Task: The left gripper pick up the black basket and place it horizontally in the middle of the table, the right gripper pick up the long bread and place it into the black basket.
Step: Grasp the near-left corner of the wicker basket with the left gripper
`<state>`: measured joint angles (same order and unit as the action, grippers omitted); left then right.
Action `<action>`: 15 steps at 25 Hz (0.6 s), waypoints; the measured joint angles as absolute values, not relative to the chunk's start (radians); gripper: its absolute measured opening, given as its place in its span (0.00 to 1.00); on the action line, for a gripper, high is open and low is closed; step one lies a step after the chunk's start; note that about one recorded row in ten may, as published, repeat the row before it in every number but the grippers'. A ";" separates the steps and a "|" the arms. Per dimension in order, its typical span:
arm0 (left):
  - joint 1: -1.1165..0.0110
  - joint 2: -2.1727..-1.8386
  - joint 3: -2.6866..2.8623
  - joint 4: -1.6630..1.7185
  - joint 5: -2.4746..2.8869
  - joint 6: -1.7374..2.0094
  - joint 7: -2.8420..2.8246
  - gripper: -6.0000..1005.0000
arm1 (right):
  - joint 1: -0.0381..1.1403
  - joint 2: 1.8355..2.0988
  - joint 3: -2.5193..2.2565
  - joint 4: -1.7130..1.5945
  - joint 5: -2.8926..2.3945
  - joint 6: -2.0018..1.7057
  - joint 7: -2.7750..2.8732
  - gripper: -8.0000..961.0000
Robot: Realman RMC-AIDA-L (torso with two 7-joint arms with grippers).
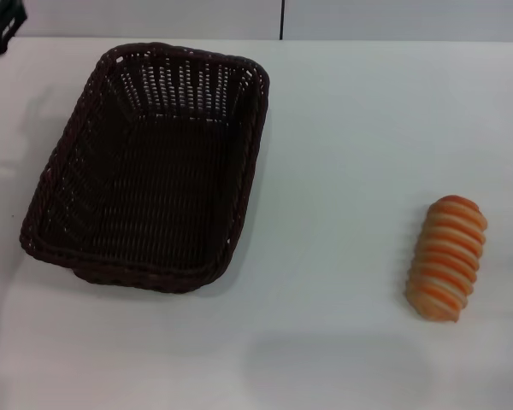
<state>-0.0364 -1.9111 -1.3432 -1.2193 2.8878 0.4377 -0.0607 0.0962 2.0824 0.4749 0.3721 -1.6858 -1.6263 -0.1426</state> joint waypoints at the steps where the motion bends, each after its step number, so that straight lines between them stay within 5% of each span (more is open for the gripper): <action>1: -0.036 -1.911 -1.343 -1.219 2.888 0.438 -0.061 0.79 | 0.095 2.082 0.474 0.377 -1.686 -1.628 -0.143 0.79; 2: -0.021 -1.849 -1.325 -1.404 2.888 0.204 -0.084 0.79 | 0.093 2.083 0.474 0.386 -1.686 -1.629 -0.143 0.79; 4: -0.021 -1.819 -1.325 -1.520 2.887 0.025 -0.087 0.79 | 0.093 2.083 0.474 0.391 -1.686 -1.629 -0.143 0.79; 8: -0.041 -1.814 -1.364 -1.707 2.882 -0.314 -0.036 0.79 | 0.092 2.084 0.473 0.403 -1.686 -1.630 -0.144 0.79; 12: -0.098 -1.915 -1.496 -1.867 2.856 -0.708 0.148 0.79 | 0.100 2.083 0.473 0.423 -1.686 -1.630 -0.146 0.79; 13: -0.126 -1.965 -1.557 -1.902 2.837 -0.835 0.231 0.79 | 0.100 2.083 0.473 0.423 -1.686 -1.630 -0.146 0.79; 14: -0.126 -1.965 -1.557 -1.902 2.837 -0.835 0.231 0.79 | 0.103 2.083 0.473 0.432 -1.686 -1.628 -0.154 0.79; 15: -0.191 -2.048 -1.668 -1.922 2.809 -1.017 0.362 0.79 | 0.103 2.083 0.473 0.432 -1.686 -1.628 -0.154 0.79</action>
<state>-0.1914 -2.0484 -1.6675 -1.9216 2.8086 -1.0174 0.3619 0.1034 2.0831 0.4734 0.4315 -1.6856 -1.6281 -0.1544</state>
